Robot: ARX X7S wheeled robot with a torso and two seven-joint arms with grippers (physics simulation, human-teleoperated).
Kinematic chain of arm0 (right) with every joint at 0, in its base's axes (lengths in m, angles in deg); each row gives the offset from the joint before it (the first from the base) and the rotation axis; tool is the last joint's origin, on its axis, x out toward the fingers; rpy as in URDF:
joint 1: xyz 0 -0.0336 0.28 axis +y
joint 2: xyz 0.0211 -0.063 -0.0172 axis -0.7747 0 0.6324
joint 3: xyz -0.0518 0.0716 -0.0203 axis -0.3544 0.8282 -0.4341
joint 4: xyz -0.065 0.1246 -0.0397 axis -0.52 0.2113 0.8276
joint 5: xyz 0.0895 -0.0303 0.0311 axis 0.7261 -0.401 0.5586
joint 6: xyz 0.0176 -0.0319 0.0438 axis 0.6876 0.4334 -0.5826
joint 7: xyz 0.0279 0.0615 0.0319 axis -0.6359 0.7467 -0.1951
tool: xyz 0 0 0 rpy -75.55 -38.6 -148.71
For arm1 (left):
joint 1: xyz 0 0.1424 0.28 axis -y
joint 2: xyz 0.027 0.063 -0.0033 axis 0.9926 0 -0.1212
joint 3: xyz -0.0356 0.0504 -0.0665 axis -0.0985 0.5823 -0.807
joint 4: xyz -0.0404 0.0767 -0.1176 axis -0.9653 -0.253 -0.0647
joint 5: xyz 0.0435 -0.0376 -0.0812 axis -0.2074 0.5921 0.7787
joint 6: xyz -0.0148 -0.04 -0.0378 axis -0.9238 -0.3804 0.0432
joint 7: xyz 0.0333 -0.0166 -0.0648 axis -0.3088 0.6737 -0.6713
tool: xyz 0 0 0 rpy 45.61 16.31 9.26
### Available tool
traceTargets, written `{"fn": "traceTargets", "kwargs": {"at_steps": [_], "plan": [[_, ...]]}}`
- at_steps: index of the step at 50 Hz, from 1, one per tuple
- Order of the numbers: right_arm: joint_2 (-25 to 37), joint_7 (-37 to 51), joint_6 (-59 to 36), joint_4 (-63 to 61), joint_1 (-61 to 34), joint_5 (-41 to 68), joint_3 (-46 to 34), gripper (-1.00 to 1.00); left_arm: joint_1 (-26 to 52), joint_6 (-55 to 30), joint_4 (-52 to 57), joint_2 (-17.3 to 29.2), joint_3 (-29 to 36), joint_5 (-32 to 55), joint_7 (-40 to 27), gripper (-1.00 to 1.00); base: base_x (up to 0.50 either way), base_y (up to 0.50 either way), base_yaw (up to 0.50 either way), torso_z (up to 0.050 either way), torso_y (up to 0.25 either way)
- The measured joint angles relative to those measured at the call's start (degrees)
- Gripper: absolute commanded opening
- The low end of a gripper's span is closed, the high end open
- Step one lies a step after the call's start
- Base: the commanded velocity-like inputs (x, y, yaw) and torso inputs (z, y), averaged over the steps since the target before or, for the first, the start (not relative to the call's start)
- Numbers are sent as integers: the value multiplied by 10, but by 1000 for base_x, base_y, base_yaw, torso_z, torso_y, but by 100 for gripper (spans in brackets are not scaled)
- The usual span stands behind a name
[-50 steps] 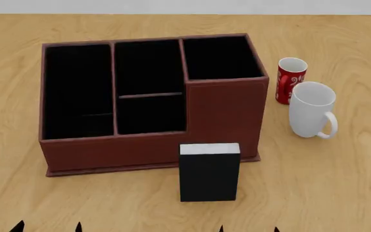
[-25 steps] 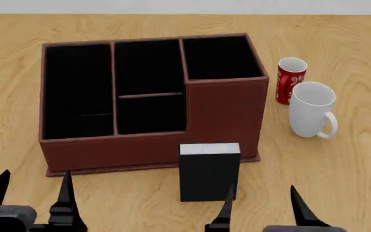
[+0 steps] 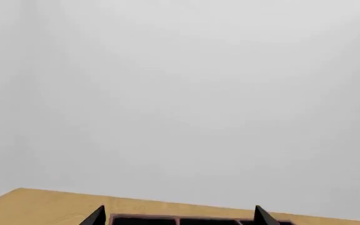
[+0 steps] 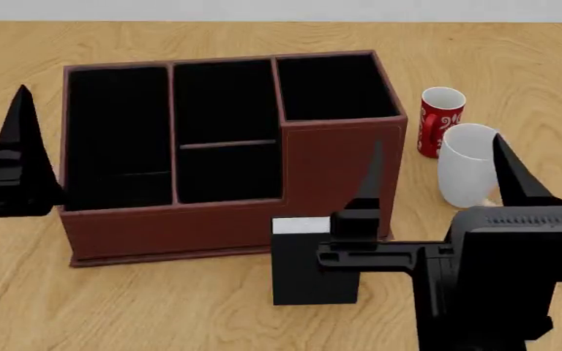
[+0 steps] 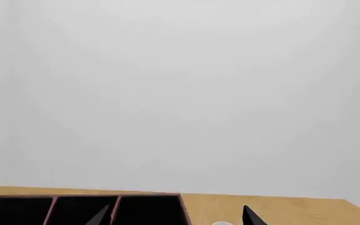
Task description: Pick up the book and place it in the right compartment of the caddy.
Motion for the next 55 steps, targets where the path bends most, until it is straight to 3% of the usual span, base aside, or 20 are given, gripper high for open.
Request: {"fn": "traceTargets", "kwargs": {"at_steps": [9,20,55], "plan": [[19,11,-128,-71,-78,26,21,100,74,-109,60,11,-28,44,-30,100,0,0,0,0,0],[31,16,-211,-114,-131,47,32,100,116,-159,93,21,-42,68,-47,100,0,0,0,0,0],[40,19,-219,-110,-145,65,10,100,129,-166,96,34,-45,88,-62,100,252,-31,0,0,0]]}}
